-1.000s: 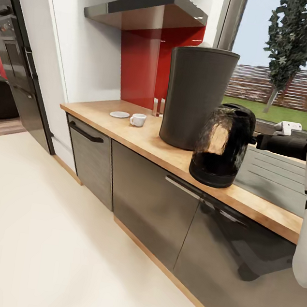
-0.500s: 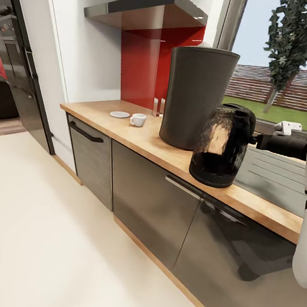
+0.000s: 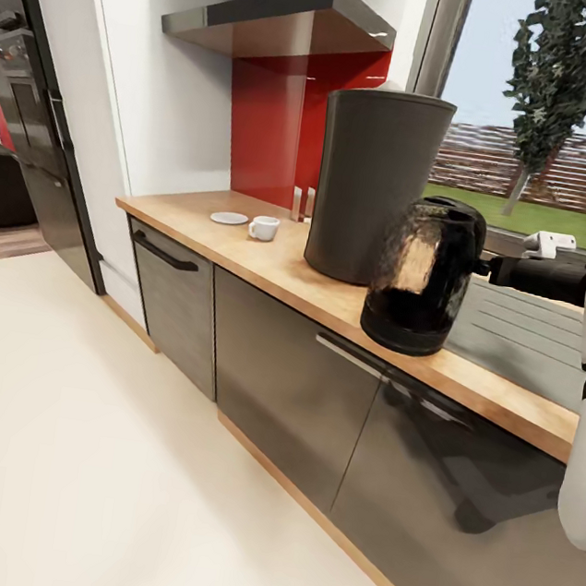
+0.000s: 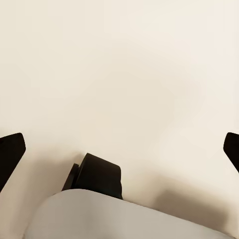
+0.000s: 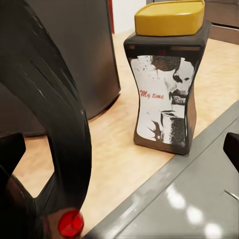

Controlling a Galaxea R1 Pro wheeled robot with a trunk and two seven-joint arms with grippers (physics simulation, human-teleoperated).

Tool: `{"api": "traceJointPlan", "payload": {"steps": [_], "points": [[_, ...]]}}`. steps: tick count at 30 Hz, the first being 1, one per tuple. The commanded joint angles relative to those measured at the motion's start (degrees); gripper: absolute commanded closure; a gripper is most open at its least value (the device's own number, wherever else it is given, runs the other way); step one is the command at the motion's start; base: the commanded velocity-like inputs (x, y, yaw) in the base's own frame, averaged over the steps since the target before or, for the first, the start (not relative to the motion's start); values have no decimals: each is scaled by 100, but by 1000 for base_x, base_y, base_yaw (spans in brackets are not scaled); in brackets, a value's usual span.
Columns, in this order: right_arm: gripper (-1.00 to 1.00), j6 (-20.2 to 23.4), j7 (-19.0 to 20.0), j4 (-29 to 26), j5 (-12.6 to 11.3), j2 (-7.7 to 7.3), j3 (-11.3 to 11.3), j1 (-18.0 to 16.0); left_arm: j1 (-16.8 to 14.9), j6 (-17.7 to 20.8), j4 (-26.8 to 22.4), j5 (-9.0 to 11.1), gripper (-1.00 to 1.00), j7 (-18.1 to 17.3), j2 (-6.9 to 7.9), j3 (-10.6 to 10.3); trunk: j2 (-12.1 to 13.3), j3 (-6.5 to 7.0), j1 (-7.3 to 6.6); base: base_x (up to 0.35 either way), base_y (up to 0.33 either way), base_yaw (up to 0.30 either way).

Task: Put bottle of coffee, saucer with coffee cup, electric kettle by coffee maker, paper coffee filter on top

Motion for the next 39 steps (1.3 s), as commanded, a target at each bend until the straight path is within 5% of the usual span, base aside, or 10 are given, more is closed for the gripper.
{"api": "traceJointPlan", "payload": {"steps": [1,39], "points": [[-100,19,50,-3,49,1,-6,-5,-1,-8,0,61,-100,-29,1,-36,-2,-5,-1,-30,0,0],[-100,19,50,-11,55,-6,-15,-5,-1,-8,0,61,-100,-29,1,-36,-2,-5,-1,-21,-2,0]]}}
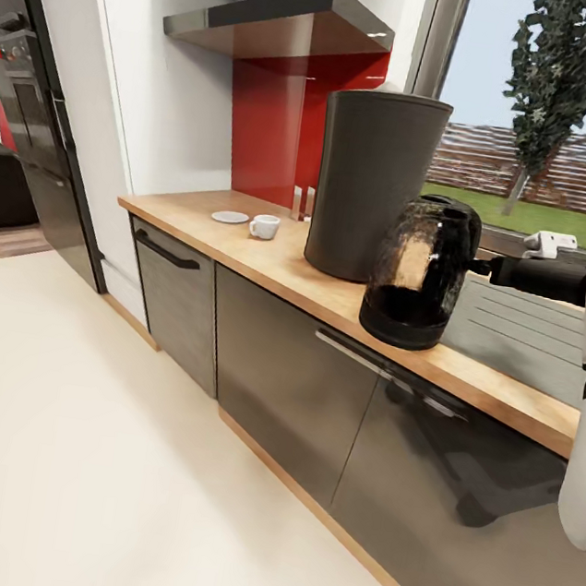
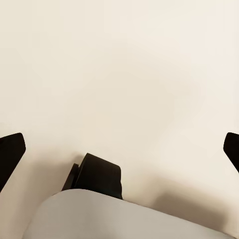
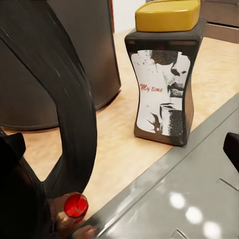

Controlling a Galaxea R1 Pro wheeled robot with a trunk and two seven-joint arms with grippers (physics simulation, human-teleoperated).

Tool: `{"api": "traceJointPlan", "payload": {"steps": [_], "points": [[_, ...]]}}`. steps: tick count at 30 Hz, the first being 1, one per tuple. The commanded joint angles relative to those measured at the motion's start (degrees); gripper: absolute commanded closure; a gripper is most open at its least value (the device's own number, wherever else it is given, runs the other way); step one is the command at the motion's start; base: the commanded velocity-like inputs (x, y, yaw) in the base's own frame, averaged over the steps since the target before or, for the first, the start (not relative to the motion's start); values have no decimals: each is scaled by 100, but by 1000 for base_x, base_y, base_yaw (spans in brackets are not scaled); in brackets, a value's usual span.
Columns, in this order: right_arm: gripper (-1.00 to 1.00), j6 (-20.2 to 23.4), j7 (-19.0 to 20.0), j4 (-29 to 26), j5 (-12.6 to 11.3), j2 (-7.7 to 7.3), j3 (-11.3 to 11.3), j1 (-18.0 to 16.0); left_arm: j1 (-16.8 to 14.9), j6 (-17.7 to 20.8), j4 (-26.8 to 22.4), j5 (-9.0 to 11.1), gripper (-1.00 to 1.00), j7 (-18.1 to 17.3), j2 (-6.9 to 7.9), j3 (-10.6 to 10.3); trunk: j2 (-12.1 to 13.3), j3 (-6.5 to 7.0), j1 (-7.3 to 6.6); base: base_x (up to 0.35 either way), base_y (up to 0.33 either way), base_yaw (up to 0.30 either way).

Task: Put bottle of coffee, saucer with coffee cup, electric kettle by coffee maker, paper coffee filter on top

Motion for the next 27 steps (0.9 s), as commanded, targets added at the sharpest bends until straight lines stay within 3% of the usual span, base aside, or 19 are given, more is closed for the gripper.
{"api": "traceJointPlan", "payload": {"steps": [1,27], "points": [[-100,18,50,-4,50,2,-6,-5,-2,-9,0,61,-100,-29,1,-36,-2,-5,-1,0,-7,0],[-100,18,50,-4,51,-1,-6,-5,-2,-9,1,61,-100,-29,1,-36,-2,-5,-1,-11,-35,0]]}}
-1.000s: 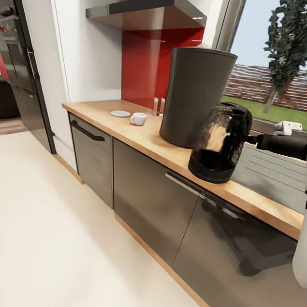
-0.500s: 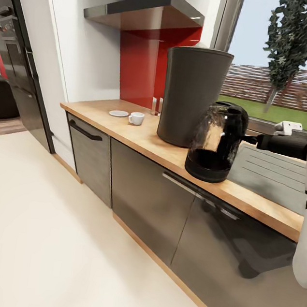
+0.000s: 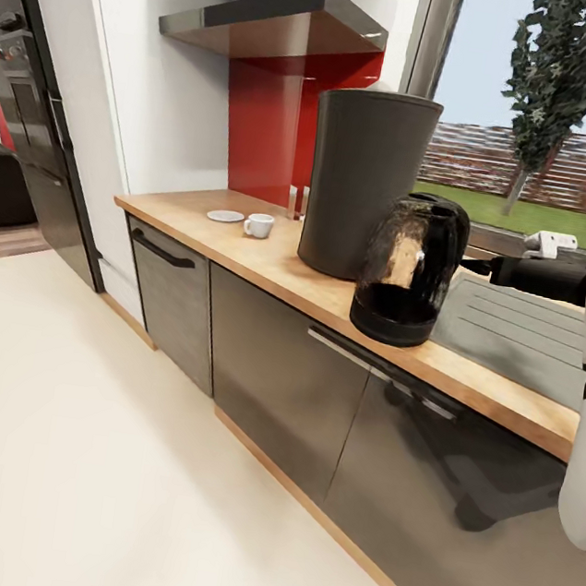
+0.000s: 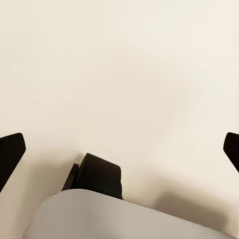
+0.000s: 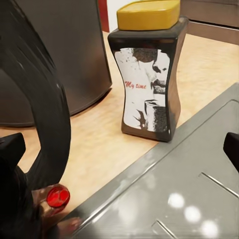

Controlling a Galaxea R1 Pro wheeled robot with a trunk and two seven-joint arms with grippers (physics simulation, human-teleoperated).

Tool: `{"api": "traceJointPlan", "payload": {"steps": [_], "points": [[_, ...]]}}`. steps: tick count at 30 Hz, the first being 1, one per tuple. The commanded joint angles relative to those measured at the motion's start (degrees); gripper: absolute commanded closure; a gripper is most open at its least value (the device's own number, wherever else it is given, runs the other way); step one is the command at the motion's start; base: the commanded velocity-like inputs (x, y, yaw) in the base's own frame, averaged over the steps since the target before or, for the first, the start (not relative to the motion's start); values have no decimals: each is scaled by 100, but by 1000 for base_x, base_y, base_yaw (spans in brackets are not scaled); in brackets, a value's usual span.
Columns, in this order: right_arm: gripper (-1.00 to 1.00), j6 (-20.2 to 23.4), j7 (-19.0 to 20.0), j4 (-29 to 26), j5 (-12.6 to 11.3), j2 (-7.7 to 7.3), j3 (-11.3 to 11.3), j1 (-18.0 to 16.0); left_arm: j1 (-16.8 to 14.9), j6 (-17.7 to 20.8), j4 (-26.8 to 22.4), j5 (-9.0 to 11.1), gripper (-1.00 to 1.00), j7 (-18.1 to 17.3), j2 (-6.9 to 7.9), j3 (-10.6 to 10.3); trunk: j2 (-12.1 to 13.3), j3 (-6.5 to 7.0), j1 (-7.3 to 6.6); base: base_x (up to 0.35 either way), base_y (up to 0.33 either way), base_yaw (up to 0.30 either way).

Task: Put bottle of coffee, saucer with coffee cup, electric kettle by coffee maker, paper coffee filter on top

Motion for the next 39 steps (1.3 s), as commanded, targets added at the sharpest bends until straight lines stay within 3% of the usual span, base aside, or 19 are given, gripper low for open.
{"api": "traceJointPlan", "payload": {"steps": [1,39], "points": [[-100,18,50,-4,48,1,-6,-5,-2,-8,0,61,-100,-29,1,-37,-2,-5,-1,-16,0,0],[-100,17,50,-5,51,1,-11,-5,-2,-8,0,61,-100,-29,1,-37,-2,-5,-1,-10,-14,0]]}}
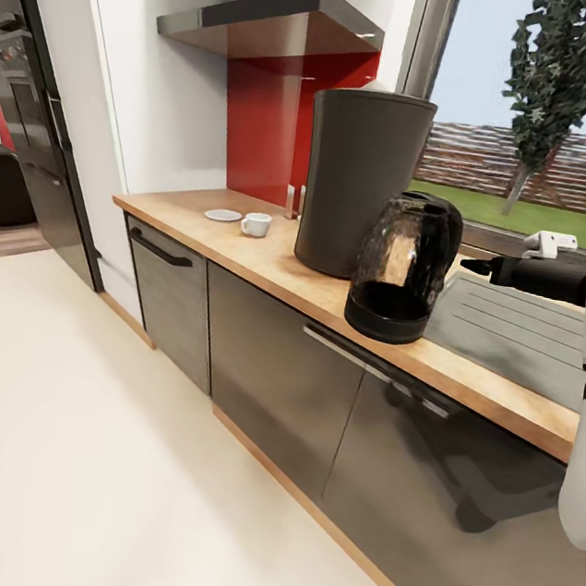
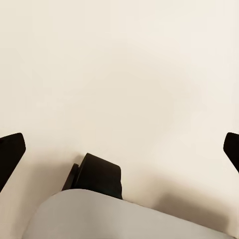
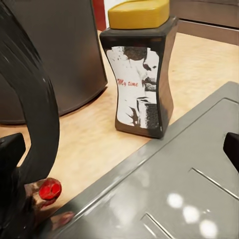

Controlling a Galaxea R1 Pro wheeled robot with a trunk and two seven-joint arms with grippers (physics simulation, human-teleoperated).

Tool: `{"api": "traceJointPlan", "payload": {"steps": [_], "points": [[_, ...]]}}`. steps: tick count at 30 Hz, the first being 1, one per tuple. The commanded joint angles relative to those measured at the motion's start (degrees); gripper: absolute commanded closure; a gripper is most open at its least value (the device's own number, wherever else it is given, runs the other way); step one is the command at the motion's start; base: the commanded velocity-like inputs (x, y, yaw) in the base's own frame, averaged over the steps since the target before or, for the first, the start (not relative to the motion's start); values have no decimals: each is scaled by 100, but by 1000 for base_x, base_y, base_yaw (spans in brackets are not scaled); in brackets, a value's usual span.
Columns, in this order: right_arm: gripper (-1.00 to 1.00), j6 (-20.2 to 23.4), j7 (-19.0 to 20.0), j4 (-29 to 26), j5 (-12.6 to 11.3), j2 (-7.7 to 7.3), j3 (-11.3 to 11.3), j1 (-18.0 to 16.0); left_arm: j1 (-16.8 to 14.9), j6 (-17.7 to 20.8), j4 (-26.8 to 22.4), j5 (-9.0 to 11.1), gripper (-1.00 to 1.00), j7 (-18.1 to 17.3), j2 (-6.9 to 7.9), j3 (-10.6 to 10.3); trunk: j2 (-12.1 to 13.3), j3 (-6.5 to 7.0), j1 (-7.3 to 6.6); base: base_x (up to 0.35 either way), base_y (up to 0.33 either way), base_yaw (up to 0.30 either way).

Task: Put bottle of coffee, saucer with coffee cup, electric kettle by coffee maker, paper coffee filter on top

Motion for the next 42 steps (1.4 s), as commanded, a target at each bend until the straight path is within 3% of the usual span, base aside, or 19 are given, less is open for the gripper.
{"api": "traceJointPlan", "payload": {"steps": [1,42], "points": [[-100,18,50,-5,50,1,-7,-5,-2,-8,2,61,-100,-29,1,-36,-2,-5,-1,0,-3,0],[-100,19,50,-2,50,1,-4,-5,-2,-8,1,61,-100,-29,1,-36,-2,-5,-1,-42,-15,0]]}}
